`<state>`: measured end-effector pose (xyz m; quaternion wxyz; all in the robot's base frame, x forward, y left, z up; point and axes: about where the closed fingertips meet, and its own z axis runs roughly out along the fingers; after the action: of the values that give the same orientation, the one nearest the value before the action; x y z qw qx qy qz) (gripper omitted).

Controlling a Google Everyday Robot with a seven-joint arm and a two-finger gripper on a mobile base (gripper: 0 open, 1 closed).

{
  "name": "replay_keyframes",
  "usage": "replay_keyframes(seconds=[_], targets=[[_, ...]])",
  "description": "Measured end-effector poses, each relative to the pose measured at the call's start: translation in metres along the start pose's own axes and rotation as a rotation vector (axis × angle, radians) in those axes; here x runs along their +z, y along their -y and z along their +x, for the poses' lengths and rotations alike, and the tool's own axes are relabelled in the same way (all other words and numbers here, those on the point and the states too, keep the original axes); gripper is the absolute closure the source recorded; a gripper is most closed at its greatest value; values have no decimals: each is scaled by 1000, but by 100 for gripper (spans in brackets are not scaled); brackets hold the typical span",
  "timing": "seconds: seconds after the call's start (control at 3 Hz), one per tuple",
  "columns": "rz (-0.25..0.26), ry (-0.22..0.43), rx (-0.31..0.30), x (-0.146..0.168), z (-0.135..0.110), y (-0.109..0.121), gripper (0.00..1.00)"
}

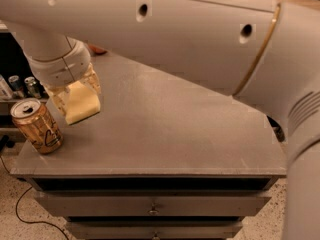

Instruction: Move sponge near orange can

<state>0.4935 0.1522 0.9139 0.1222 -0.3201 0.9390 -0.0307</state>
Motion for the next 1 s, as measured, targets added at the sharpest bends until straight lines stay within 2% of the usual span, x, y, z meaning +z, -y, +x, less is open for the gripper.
replay_keyframes(seconds=[0.33,0.67,1.0], targets=[[-3,-3,27,2,-15,2,100],[-10,-7,46,3,-27,-6,100],[-11,-18,93,7,-40,-14,84]])
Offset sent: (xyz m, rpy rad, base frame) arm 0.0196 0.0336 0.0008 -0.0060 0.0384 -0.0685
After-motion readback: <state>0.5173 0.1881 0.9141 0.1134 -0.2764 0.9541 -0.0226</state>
